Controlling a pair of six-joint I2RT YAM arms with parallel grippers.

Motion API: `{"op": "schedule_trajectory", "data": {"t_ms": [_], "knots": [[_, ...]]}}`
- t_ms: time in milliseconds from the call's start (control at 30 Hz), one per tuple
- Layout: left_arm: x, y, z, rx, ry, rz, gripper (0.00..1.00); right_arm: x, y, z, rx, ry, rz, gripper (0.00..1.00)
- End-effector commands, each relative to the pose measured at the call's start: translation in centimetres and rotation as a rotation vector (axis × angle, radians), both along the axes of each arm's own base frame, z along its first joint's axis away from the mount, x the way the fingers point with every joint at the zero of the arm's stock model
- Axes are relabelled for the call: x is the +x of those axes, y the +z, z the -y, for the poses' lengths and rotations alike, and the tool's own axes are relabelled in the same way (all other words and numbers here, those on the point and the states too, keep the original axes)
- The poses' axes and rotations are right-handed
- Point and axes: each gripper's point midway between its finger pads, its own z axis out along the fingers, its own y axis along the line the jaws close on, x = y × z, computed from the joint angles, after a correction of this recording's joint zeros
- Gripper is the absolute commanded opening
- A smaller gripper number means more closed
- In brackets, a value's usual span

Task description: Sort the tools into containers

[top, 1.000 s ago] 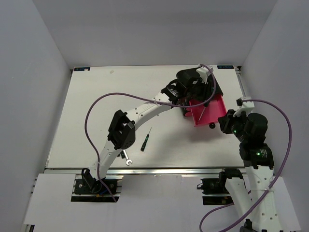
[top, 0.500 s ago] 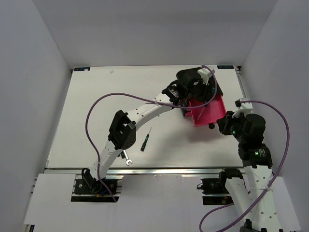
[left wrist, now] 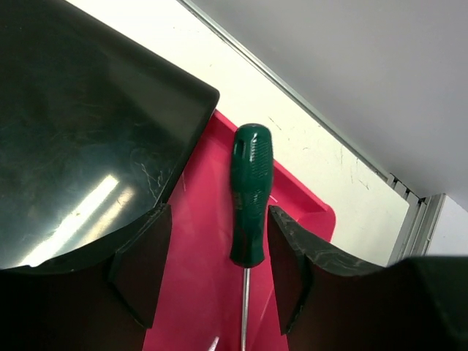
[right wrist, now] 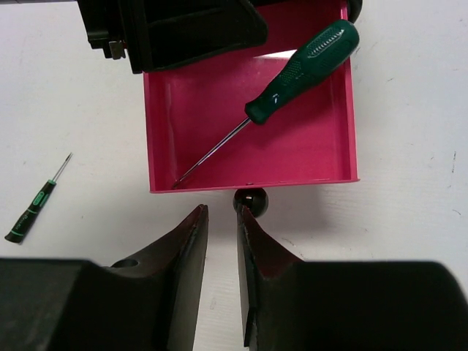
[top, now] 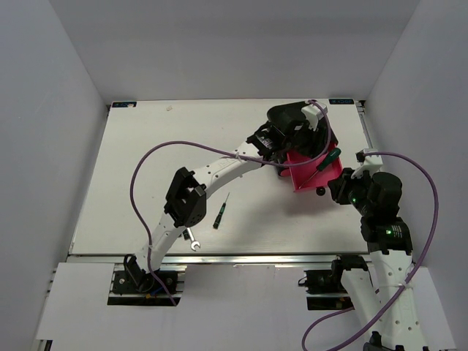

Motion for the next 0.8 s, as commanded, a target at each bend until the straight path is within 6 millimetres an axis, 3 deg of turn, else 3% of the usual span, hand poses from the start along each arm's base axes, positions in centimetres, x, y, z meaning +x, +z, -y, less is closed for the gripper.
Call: {"op": "schedule_trajectory", "data": {"t_ms": [0,167,233,267,367,433,567,700,767], "knots": [[-0.3,2.6,-0.4,-0.019,0.007,0.039,0.65,0.5,0.8,0.0,0.003,-0.001,0.039,0.28],[-0.1,3.3,-0.6,-0.021,0.026,0.048,0.61,0.6,0.7,0.2,-0.004,-0.01,0.038,0.28],[0.2,4.5,-1.0,-0.031,0.05,0.062,0.53,0.7,0.6,0.7,-0.019,-0.034,0.032,0.28],[0.6,4.9,-1.3,-0.029,0.076,0.073,0.44,0.8,0.3,0.9,-0.023,-0.049,0.016,0.27],[1.0,7.7,-2.5,-0.048,0.132,0.116,0.29,1.5,-0.1,2.6,-0.048,-0.148,-0.019,0.2],[1.3,10.0,-3.9,-0.064,0.181,0.144,0.27,2.1,-0.1,4.5,-0.065,-0.271,-0.052,0.14],[0.3,12.9,-6.6,-0.097,0.223,0.146,0.28,3.2,-0.1,5.6,-0.089,-0.336,-0.079,0.1],[-1.5,14.2,-9.9,-0.109,0.263,0.142,0.47,5.4,0.6,4.6,-0.102,-0.25,0.001,0.09],[-2.9,14.9,-12.1,-0.119,0.279,0.146,0.53,6.7,-0.3,4.7,-0.117,-0.246,-0.02,0.07]]}}
